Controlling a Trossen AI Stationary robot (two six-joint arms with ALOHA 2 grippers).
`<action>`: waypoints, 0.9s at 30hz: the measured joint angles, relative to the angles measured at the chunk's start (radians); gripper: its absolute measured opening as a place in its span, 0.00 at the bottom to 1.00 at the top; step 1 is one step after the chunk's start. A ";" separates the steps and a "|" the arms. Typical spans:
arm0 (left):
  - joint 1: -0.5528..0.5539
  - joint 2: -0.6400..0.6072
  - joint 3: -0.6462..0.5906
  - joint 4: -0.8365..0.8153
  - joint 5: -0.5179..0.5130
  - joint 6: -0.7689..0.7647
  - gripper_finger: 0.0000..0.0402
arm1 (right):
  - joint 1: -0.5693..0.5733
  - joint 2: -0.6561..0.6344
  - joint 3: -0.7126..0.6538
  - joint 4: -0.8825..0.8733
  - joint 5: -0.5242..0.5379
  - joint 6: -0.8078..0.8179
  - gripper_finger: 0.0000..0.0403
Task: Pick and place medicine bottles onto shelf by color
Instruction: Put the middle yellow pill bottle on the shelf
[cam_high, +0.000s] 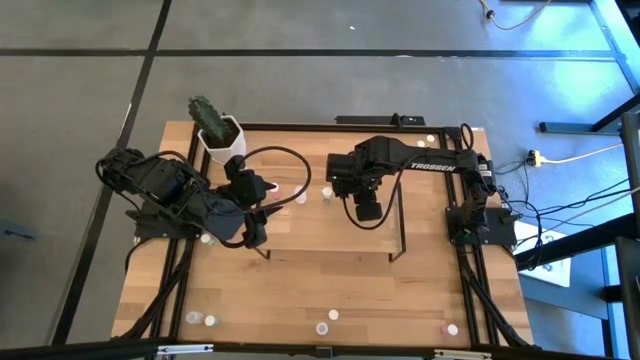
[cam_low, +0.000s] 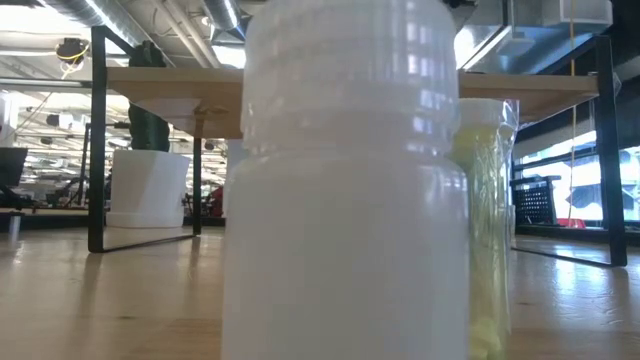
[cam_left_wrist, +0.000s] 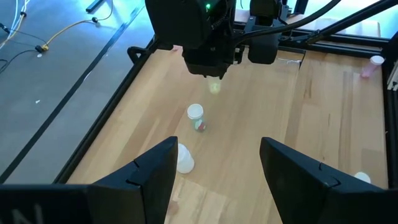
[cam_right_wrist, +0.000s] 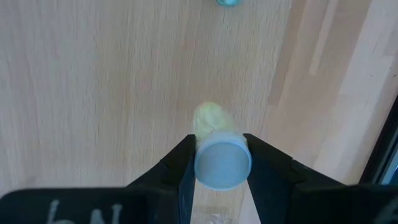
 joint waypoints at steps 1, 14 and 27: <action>0.000 0.000 0.000 0.000 0.000 0.000 0.55 | 0.000 0.000 0.000 0.000 0.000 0.000 0.30; 0.000 0.000 0.000 0.000 0.000 0.000 0.55 | 0.000 0.000 0.000 0.000 0.000 -0.018 0.30; 0.000 0.000 0.000 0.000 0.000 0.000 0.55 | -0.001 0.000 0.000 0.000 0.000 -0.006 0.30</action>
